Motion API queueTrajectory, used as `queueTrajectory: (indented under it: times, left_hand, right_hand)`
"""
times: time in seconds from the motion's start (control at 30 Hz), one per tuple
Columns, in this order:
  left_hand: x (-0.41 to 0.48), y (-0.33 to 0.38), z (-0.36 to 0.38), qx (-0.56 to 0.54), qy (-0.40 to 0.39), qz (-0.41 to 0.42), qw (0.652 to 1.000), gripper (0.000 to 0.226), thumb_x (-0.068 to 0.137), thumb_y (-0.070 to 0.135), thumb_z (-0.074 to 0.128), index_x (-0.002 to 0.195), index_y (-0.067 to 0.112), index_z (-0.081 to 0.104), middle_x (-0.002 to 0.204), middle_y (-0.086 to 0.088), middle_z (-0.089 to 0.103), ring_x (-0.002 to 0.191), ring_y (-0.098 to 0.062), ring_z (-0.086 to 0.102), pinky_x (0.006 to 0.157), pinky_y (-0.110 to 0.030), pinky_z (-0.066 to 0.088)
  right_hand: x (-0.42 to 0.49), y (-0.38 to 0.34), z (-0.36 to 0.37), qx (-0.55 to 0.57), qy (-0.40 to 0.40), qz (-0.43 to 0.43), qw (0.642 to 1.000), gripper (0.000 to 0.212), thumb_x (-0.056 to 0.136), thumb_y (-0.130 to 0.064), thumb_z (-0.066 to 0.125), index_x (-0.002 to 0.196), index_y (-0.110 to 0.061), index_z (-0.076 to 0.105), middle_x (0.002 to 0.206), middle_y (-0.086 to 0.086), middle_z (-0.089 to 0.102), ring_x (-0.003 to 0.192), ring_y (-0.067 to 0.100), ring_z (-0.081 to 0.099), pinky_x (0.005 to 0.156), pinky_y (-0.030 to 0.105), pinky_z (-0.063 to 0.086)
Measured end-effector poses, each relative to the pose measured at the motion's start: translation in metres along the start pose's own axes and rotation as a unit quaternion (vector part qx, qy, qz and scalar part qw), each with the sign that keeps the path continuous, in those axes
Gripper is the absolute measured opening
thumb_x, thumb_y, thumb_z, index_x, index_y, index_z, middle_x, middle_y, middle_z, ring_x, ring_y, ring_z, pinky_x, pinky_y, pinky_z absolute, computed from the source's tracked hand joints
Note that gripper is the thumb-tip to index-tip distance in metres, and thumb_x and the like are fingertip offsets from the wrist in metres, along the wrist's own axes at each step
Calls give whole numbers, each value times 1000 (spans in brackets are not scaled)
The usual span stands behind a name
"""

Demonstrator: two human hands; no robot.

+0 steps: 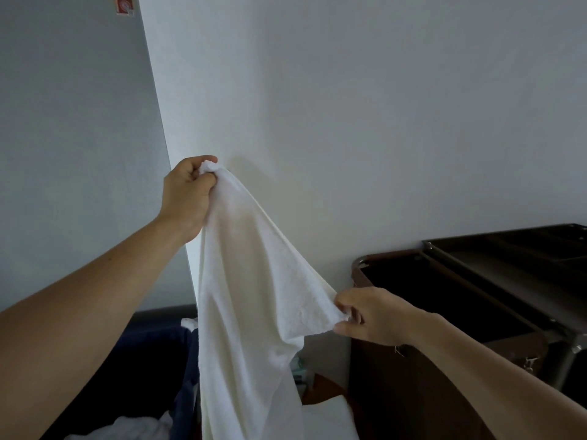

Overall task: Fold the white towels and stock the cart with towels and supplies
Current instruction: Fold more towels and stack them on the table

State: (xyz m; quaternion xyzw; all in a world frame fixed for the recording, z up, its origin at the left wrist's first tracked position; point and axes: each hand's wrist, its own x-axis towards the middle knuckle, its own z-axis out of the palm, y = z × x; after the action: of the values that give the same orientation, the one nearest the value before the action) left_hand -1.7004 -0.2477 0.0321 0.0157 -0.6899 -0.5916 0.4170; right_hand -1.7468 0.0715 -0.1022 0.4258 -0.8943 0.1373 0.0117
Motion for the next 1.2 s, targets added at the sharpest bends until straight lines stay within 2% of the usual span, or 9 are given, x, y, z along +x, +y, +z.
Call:
queueTrajectory:
  times: [0.27, 0.47, 0.57, 0.63, 0.83, 0.97, 1.07, 1.13, 1.2]
  left_hand:
    - [3, 14, -3, -32, -42, 6, 999, 32, 80, 12, 54, 101, 30, 72, 118, -9, 70, 116, -26, 63, 102, -43, 49]
    - [8, 15, -19, -10, -65, 12, 998, 29, 82, 18, 59, 103, 31, 72, 120, -5, 70, 117, -22, 64, 107, -46, 47]
    - [14, 0, -42, 83, -61, 15, 995, 30, 90, 18, 59, 117, 28, 69, 125, 4, 68, 117, -14, 62, 107, -39, 46]
    - [13, -8, -58, 209, -69, 37, 975, 30, 98, 19, 56, 126, 23, 65, 125, 7, 65, 115, -12, 60, 100, -30, 45]
    - [6, -25, -81, 345, -68, 31, 935, 21, 101, 21, 54, 118, 12, 63, 106, -2, 64, 95, -23, 57, 78, -29, 37]
    - [29, -2, -92, 271, 10, 46, 961, 10, 100, 22, 55, 108, 20, 61, 100, -4, 66, 83, -22, 58, 67, -32, 44]
    - [55, 31, -97, 178, 87, 81, 977, 2, 98, 27, 55, 100, 26, 56, 92, 1, 61, 82, -21, 56, 68, -33, 43]
    - [62, 42, -91, 127, 126, 68, 981, 1, 98, 26, 53, 97, 27, 53, 85, 4, 58, 85, -19, 54, 69, -33, 42]
    - [57, 36, -83, 141, 128, 35, 981, 10, 100, 21, 47, 108, 19, 53, 87, 0, 57, 85, -20, 52, 67, -32, 41]
  right_hand:
    - [8, -22, 12, -58, -30, -38, 997, 45, 103, -48, 42, 141, -26, 47, 131, -11, 58, 111, 12, 59, 95, 25, 41]
    - [11, -10, 2, 15, -29, 12, 999, 40, 101, -51, 44, 129, -29, 62, 117, -12, 68, 102, 9, 65, 95, 29, 51]
    - [9, 9, -25, 57, 57, 50, 995, 12, 96, -46, 59, 88, -40, 66, 81, -9, 70, 75, 8, 66, 75, 30, 54]
    - [9, 18, -45, 71, 130, 82, 986, 21, 93, -39, 66, 73, -35, 59, 64, -7, 59, 63, 12, 57, 63, 31, 46]
    - [30, 2, -93, 61, 160, 104, 980, 26, 84, -36, 77, 79, -18, 59, 70, -5, 57, 63, 13, 52, 57, 23, 37]
    - [49, -23, -145, 104, 256, 87, 957, 24, 80, -25, 82, 81, -16, 61, 73, -1, 58, 68, 18, 52, 61, 28, 42]
    - [63, -43, -187, 209, 385, 59, 897, 38, 80, -18, 82, 112, -23, 62, 89, 1, 64, 84, 22, 62, 76, 32, 52]
    - [73, -50, -195, 230, 377, 66, 895, 67, 83, -18, 79, 141, -21, 46, 97, 3, 63, 92, 20, 60, 85, 33, 50]
    - [78, -51, -195, 162, 319, 106, 928, 52, 85, -19, 77, 129, -3, 55, 96, 6, 60, 91, 23, 57, 81, 34, 46]
